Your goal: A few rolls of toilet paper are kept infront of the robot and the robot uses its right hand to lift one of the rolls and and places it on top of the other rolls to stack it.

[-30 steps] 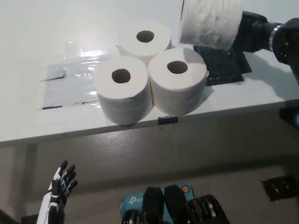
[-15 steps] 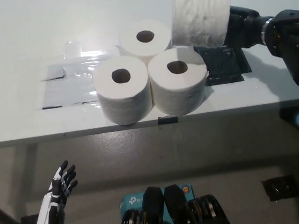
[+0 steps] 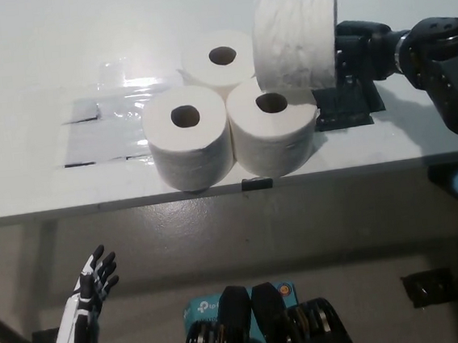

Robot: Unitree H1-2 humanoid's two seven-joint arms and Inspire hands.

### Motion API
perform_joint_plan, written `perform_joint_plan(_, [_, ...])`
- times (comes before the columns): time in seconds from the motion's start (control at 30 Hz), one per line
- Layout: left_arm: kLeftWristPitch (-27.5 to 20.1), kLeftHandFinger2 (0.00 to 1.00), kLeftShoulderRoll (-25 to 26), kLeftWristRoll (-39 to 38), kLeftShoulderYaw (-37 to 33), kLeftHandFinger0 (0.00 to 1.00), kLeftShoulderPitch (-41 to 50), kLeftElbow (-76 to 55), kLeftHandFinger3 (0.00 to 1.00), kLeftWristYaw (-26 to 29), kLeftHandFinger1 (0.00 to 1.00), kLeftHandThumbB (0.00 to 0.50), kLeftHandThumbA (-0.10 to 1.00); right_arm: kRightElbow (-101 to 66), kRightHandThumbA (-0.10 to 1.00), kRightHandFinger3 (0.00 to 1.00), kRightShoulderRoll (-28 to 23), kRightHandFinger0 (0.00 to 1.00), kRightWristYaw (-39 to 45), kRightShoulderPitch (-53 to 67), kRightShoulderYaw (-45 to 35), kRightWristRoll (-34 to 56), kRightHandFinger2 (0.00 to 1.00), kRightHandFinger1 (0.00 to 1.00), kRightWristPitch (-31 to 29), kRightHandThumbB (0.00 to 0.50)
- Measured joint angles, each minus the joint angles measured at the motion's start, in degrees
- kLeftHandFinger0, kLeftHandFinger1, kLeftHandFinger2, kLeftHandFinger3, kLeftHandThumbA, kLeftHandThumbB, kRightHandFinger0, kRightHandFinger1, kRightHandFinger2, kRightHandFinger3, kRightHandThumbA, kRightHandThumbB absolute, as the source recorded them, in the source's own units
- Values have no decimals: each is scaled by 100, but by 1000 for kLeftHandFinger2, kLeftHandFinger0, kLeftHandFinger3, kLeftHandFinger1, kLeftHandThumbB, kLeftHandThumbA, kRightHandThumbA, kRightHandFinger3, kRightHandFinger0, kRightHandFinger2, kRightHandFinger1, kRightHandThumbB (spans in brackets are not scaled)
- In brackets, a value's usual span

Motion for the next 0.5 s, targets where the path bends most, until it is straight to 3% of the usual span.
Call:
perform_joint_plan(0.03, [0,1000,2,4,-2,1000,-2,0,1000,0,1000,110,1000,5,361,472,1,0,0,-15,16,-13,359,0,0,15])
perform_joint_plan(0.1, [5,1000,7,14,-7,1000,-9,0,1000,0,1000,112,1000,4,382,463,0,0,0,-46,64,-66,379,0,0,13])
perform_joint_plan(0.17, [11,1000,8,24,-13,1000,-19,-1,1000,0,1000,115,1000,0,376,527,-1,0,2,-77,108,-115,444,24,0,8])
perform_joint_plan(0.3, [28,1000,19,45,-30,1000,-33,-4,1000,-2,1000,122,1000,-54,421,797,-5,0,18,-117,221,-214,486,86,-7,13])
perform_joint_plan(0.5, [35,1000,33,55,-43,1000,-34,-4,1000,-2,1000,126,1000,-84,457,574,-16,45,64,-152,431,-372,547,205,-81,7])
